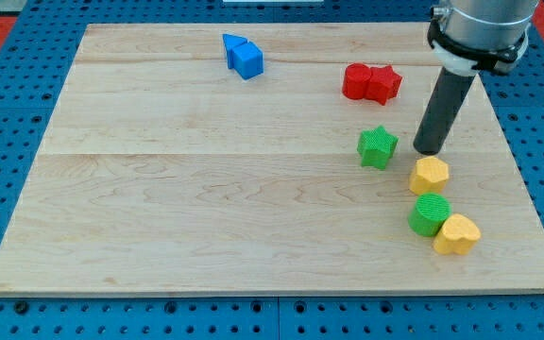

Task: Move your arm closer to the yellow heart

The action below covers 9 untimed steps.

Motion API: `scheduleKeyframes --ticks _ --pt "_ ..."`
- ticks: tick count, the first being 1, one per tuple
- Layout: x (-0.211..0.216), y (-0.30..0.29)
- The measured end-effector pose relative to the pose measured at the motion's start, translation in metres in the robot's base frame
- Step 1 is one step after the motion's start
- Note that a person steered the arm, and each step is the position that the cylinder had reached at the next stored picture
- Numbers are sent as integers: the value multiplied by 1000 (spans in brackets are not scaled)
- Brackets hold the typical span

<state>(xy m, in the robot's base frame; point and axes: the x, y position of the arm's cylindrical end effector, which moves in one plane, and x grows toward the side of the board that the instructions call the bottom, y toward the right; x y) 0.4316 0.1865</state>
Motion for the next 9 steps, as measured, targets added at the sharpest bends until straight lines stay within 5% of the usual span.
scheduleKeyframes --ticks 2,4,6,9 --pt "-37 -57" --pt "-25 -105" --pt "39 -107" --pt "175 -34"
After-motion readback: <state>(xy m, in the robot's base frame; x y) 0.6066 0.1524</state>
